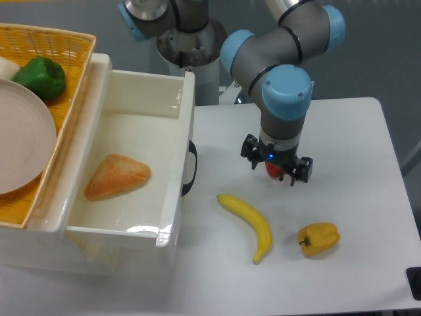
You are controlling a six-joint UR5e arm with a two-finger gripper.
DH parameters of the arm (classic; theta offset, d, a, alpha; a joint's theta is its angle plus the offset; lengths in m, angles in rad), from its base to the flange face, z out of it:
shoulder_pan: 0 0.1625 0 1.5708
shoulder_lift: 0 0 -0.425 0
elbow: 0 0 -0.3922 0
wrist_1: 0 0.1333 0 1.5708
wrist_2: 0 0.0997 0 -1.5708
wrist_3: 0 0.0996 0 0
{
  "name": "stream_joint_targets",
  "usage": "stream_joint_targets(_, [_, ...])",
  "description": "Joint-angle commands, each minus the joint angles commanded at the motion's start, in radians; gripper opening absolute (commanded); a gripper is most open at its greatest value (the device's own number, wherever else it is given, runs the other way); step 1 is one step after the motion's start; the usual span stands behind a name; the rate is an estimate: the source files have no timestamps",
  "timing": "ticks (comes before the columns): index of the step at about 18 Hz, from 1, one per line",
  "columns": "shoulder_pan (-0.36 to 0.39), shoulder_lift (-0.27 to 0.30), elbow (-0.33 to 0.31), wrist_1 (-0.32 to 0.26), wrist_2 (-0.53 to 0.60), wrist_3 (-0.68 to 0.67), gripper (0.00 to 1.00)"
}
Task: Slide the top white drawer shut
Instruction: 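Move the gripper down and toward the open white drawer's front face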
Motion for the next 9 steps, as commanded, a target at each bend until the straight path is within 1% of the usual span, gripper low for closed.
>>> stream_joint_targets(5, [0.000,-0.011,0.021,0.002,-0.005,0.002,1.00])
stream_joint_targets(9, [-0.011,-0.009,-0.011,0.002,0.002,-0.044,1.00])
